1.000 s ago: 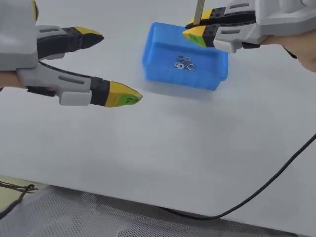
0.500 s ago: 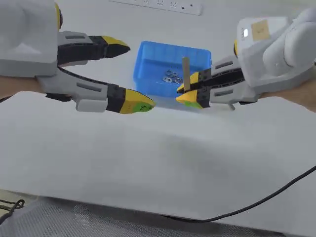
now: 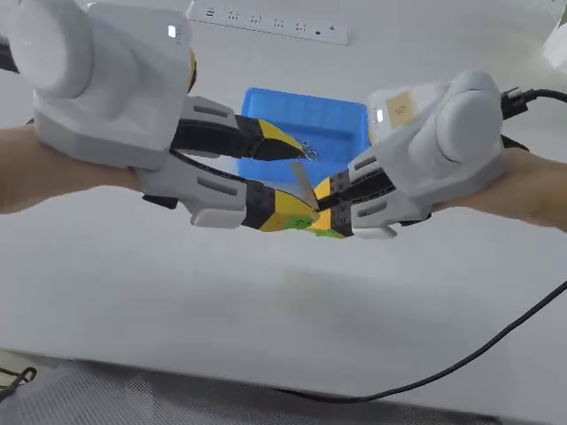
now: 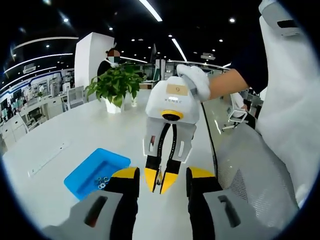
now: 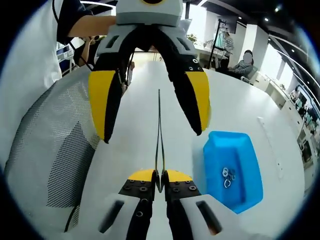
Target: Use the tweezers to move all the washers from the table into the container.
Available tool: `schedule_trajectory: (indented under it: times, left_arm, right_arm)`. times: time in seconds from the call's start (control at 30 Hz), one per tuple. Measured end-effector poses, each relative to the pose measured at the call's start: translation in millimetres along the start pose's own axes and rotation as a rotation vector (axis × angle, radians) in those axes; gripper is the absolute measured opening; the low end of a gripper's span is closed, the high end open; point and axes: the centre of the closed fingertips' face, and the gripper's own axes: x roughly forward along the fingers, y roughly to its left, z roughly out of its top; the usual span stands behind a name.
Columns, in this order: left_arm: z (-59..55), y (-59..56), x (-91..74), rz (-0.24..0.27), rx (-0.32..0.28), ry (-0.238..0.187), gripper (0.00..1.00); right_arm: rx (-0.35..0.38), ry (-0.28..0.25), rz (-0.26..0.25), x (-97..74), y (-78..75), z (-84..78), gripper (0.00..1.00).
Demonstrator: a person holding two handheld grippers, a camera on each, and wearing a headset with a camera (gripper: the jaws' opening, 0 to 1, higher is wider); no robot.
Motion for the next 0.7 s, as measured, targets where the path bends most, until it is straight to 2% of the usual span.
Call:
schedule_trajectory:
  times: [0.1, 0.17, 0.27, 0.33, 0.5, 0.7]
  left_arm:
    - [-6.3, -4.0, -0.6, -0.032, 0.067, 0.04, 0.26]
    - [-8.6, -6.3, -0.4, -0.048, 0.042, 0.049, 0.26]
    - [-11.3, -6.1, -1.0, -0.053, 0.056, 0.061, 0.24]
    - [-10.7, -5.2, -1.3, -0.053, 0.043, 0.056, 0.23]
    - [-11.3, -2.3, -0.7, -0.045, 0.049, 0.059, 0.16]
    - [-11.9, -4.3, 0.5, -0.062, 0.042, 0.059, 0.12]
  right_arm:
    - [-0.021, 0.027, 0.014, -0.4, 4.3, -3.4, 0.08]
    - [-0.025, 0.035, 0.02, -1.6, 5.6, -4.3, 0.08]
    - [-0.028, 0.045, 0.023, -2.8, 6.2, -5.7, 0.08]
    - [-0.029, 0.055, 0.023, -3.2, 6.8, -7.2, 0.08]
    - [-0.035, 0.074, 0.035, -2.3, 11.5, -10.4, 0.08]
    - [-0.035, 0.08, 0.047, -2.2, 14.4, -10.8, 0.08]
